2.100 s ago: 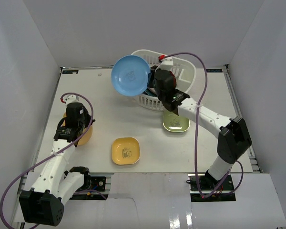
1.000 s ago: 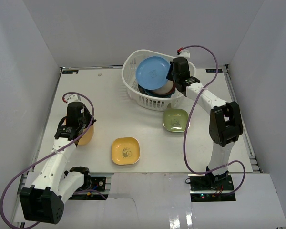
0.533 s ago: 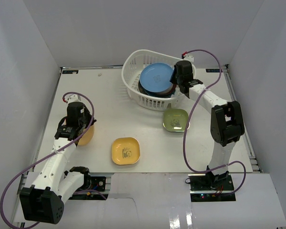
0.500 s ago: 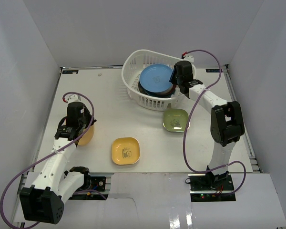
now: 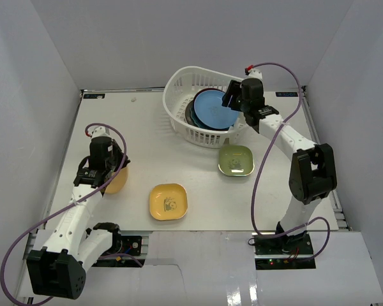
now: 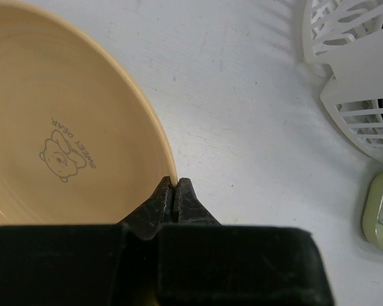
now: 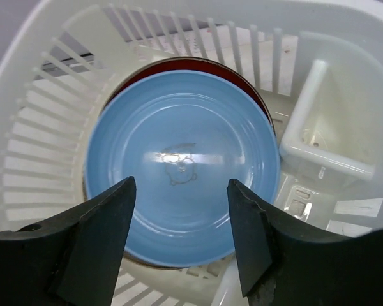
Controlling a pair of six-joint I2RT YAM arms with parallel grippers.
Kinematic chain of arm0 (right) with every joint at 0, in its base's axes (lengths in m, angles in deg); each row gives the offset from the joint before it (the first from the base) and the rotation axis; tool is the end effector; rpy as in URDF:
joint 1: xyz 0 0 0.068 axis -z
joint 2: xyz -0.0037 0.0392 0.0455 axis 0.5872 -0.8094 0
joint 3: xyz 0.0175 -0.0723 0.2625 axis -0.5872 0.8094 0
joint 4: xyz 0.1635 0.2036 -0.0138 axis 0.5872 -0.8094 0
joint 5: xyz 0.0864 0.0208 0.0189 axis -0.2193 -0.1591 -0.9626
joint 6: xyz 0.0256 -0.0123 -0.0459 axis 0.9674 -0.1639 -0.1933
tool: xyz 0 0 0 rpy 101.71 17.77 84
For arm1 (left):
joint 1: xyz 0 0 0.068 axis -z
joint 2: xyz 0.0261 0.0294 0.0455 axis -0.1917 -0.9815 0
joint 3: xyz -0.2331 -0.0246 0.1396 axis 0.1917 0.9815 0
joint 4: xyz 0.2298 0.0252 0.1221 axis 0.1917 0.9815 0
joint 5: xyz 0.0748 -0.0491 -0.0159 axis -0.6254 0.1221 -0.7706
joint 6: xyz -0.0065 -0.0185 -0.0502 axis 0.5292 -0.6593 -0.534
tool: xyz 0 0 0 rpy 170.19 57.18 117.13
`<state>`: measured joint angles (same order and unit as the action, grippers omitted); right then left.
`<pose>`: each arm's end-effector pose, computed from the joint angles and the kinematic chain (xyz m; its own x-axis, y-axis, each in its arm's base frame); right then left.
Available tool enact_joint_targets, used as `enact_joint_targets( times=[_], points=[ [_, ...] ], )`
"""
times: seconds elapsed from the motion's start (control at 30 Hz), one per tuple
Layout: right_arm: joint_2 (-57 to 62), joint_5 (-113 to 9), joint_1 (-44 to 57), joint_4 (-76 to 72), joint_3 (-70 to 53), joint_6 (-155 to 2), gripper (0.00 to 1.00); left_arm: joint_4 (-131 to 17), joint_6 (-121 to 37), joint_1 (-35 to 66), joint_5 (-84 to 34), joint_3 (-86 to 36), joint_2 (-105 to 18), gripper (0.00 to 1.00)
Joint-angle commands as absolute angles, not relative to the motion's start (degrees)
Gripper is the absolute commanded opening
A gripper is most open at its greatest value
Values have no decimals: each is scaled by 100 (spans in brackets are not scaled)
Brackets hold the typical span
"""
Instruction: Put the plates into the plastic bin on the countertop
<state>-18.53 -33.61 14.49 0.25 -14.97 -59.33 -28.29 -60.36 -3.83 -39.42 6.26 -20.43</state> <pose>0.4028 0.1512 0.3064 -0.3556 0.2844 -0.8903 -0.0552 0.9445 0.3237 0.1959 -0.0209 0.2652 -0.5490 -0.4284 -0.7177 -0.2702 0.9035 -0.3326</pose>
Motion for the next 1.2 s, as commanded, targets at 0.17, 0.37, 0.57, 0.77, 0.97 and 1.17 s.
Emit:
enact_joint_targets(
  times=[0.17, 0.37, 0.57, 0.77, 0.97, 1.17],
  points=[
    [-468, -4386, 1030, 294, -673, -6115, 68, -3352, -5763, 176, -3087, -128, -2071, 0],
    [894, -4642, 977, 638, 944, -5861, 42, -3334, -5447, 1555, -4218, -1833, -3222, 0],
    [2318, -4712, 898, 761, 2579, -5623, 8, -3457, -4745, 2855, -5509, -3737, -5066, 0],
    [3320, -4712, 863, 419, 3371, -5702, 8, -3633, -3443, 3649, -6093, -6101, -7237, 0],
    [4015, -4756, 819, 111, 3845, -5667, 8, -3546, -2634, 3747, -6040, -8231, -9336, 0],
    [4428, -4897, 792, -82, 4127, -5544, 8, -3729, -2186, 3755, -5882, -9306, -10289, 0]
  ],
)
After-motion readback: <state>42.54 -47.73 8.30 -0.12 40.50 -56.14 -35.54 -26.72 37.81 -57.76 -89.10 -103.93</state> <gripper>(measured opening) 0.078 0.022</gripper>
